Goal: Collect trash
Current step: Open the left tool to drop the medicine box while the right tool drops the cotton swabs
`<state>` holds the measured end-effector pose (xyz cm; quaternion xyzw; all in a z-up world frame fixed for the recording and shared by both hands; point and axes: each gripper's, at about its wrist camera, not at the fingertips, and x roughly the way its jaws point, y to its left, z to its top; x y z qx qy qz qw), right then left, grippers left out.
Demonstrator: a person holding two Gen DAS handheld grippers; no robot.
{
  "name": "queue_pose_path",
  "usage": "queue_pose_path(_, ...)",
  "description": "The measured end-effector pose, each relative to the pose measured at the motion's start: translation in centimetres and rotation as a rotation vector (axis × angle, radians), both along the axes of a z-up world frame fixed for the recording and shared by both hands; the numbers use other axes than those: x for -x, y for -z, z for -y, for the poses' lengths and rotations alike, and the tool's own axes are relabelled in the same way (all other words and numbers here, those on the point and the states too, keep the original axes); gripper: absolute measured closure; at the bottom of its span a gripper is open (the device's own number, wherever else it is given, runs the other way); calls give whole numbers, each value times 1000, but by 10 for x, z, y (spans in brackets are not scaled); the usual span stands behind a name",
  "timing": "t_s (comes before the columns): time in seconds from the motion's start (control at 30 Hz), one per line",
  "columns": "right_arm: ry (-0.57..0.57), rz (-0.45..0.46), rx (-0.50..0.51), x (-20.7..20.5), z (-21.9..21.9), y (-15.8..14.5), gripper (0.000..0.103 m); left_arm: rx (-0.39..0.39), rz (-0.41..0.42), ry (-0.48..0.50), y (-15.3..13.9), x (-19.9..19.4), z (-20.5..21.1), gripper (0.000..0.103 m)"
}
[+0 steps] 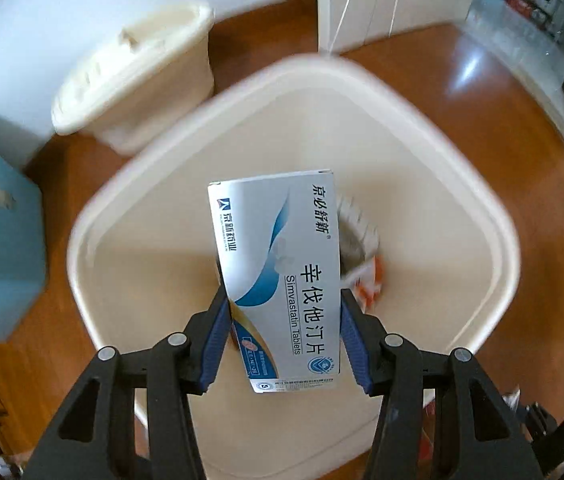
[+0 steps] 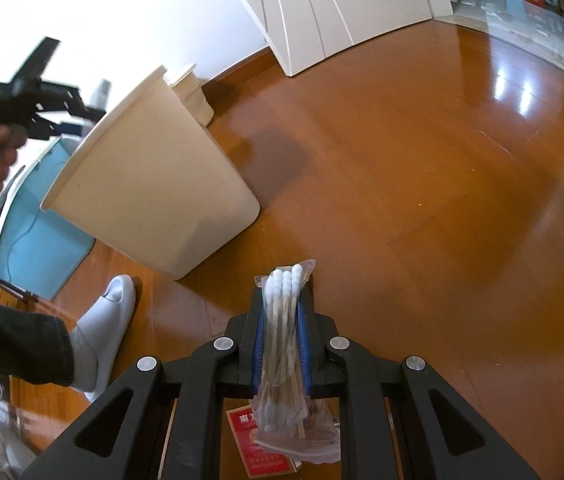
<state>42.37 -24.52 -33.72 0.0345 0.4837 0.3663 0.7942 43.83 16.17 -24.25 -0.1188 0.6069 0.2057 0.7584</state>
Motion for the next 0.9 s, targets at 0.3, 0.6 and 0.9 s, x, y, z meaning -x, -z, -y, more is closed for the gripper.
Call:
queue_pose_path(0.3,-35,53,-9,-3,-20,-19,88,-29,40,5,-39,13,-20,12)
queue_pose_path(0.6,-97,100,-272,-43,-64,-108,88,169,-88,130,-83,72,-6,12)
queue_pose_path(0.9,-236,33,-507,-94,-201,-181,87,324,-114,19,-64,77,-42,12)
